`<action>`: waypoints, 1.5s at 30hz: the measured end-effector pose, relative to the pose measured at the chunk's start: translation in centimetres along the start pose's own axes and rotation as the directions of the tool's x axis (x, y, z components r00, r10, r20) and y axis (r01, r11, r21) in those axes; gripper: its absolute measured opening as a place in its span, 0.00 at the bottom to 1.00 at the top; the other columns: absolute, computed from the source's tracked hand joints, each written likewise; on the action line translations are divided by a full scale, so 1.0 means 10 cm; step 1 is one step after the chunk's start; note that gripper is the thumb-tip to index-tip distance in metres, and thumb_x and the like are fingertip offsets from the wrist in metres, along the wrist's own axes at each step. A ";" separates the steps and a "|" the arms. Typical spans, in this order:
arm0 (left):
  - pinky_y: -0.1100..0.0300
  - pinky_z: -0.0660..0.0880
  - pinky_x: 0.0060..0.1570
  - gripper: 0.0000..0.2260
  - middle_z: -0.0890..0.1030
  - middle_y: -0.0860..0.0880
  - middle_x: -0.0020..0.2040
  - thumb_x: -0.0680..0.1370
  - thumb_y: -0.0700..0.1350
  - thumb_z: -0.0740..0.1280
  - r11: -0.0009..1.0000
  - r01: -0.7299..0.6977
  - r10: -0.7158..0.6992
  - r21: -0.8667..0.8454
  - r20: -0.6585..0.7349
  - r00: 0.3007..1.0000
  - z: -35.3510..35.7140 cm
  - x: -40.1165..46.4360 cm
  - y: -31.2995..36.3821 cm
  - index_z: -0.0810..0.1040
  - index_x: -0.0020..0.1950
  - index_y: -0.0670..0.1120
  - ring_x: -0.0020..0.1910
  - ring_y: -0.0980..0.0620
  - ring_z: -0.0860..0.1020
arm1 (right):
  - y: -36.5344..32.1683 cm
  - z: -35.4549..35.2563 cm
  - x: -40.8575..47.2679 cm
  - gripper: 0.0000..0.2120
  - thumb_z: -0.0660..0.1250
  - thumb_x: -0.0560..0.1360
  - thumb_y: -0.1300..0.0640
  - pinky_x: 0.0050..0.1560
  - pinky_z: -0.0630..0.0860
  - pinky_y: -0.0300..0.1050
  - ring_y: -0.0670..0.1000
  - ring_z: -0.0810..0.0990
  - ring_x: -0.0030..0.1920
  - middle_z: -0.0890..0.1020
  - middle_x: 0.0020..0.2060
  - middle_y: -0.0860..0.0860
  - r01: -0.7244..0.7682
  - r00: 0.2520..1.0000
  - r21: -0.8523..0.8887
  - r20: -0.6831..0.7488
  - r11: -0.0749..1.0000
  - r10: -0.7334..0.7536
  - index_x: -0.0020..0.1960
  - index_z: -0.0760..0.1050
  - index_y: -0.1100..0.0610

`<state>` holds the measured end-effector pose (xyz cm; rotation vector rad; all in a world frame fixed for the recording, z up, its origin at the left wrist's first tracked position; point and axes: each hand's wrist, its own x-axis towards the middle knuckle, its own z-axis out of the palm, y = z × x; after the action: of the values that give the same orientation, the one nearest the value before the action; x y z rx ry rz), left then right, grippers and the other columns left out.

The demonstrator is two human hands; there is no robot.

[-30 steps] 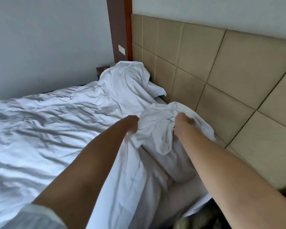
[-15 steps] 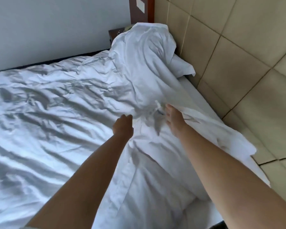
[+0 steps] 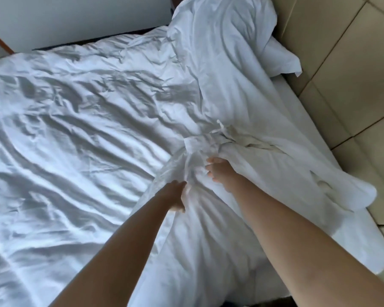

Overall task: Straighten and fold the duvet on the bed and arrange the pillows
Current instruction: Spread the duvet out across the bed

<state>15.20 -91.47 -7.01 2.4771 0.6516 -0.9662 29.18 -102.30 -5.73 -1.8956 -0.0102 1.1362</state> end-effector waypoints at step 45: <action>0.52 0.73 0.57 0.17 0.76 0.46 0.63 0.75 0.37 0.60 0.945 0.257 -0.321 -0.200 -0.434 0.842 0.76 -2.92 -2.32 0.75 0.62 0.49 0.63 0.44 0.74 | -0.01 2.43 -2.32 0.15 0.64 0.73 0.53 0.60 0.64 0.50 0.58 0.69 0.63 0.78 0.57 0.55 0.108 0.755 -0.830 -0.290 0.548 -0.588 0.58 0.76 0.55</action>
<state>-20.60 -84.57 3.93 2.5420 1.2336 -0.3904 -1.36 -95.37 6.29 -2.7644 -0.6727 0.2070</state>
